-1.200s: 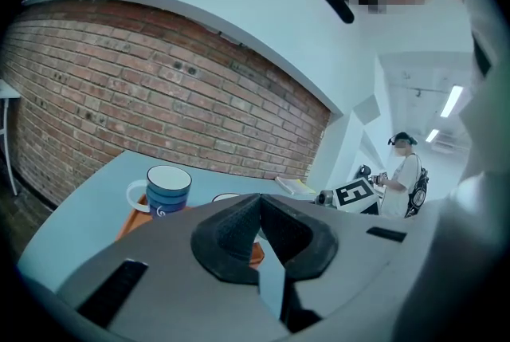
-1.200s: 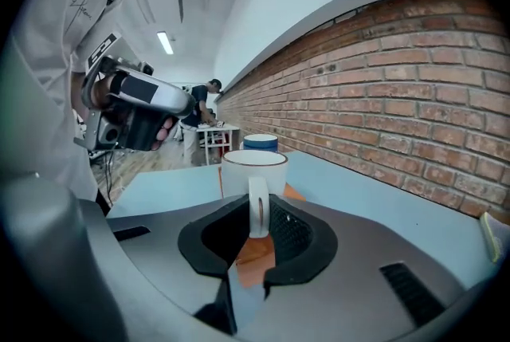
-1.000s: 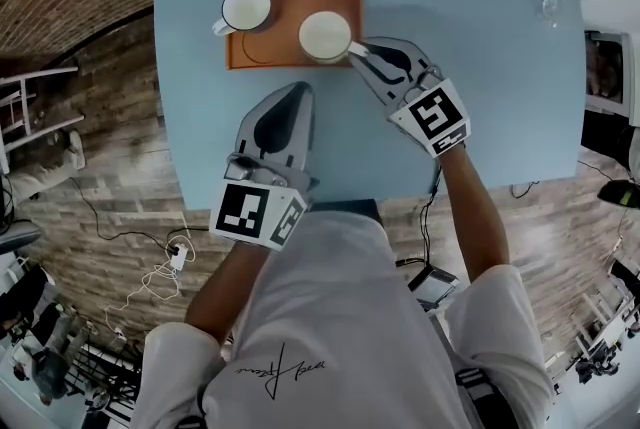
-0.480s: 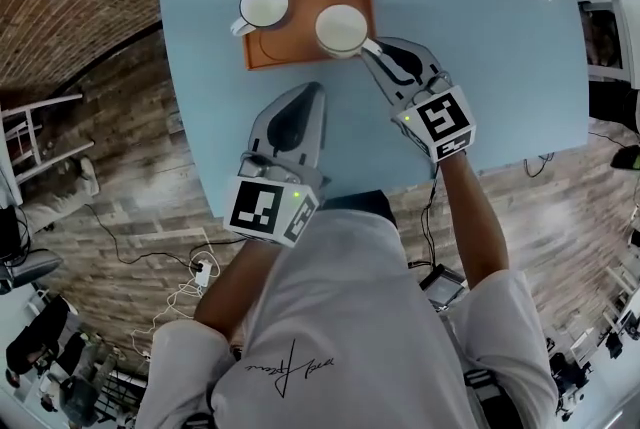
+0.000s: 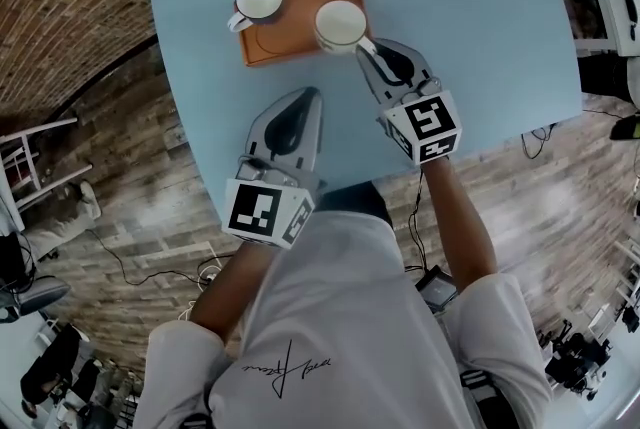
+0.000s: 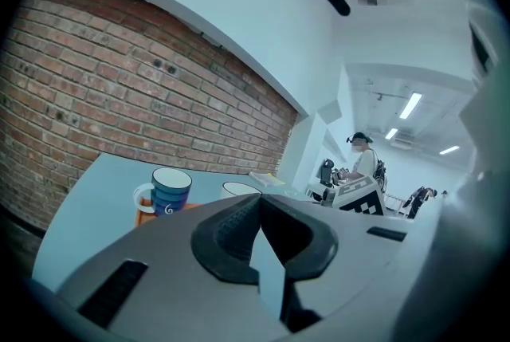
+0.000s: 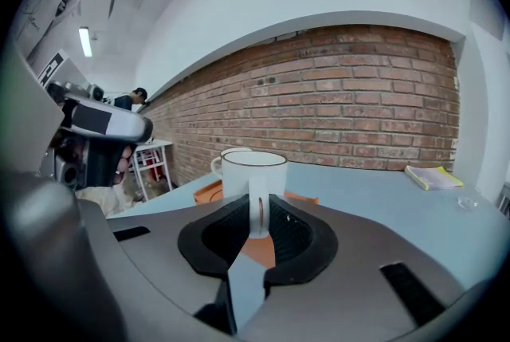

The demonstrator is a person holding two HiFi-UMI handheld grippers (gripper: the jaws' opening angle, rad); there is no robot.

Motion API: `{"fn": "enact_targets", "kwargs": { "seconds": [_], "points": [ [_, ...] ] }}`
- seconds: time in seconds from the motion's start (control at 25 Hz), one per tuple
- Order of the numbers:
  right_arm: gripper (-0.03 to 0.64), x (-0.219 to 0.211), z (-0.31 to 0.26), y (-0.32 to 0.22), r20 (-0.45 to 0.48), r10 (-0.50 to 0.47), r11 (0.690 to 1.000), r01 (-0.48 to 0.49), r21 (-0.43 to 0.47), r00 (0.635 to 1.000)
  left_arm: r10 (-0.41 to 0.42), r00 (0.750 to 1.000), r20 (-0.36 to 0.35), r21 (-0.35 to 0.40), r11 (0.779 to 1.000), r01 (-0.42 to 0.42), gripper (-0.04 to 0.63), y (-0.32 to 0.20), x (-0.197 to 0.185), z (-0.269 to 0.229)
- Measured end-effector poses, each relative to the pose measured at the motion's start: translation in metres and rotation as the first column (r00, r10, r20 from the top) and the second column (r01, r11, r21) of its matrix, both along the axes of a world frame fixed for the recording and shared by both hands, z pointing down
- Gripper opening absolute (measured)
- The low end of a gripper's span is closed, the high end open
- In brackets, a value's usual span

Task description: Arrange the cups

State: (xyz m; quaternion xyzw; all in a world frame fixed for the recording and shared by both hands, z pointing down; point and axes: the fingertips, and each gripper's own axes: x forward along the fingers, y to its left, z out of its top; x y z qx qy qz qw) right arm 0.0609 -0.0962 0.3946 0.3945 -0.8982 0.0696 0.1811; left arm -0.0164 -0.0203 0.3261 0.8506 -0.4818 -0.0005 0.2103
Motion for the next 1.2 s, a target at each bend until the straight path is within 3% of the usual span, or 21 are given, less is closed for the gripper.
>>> {"fn": "enact_targets", "kwargs": {
  "seconds": [0.28,0.76,1.2],
  "points": [
    [0.069,0.001,-0.002,0.006,0.012,0.151,0.988,-0.151,0.025,0.989,0.017,1.000,-0.019,-0.001,1.000,-0.017,0.009,0.013,0.000,0.002],
    [0.069,-0.004,0.000,0.003,0.046,0.381,0.922,-0.383,0.045,0.923,0.015,0.999,-0.034,0.014,1.000,-0.015,0.009,0.016,-0.008,-0.002],
    [0.069,-0.017,0.014,-0.003,0.041,0.490,0.869,-0.492,0.059,0.871,-0.003,0.999,-0.033,-0.007,1.000,0.003,0.009,0.028,-0.024,0.008]
  ]
}}
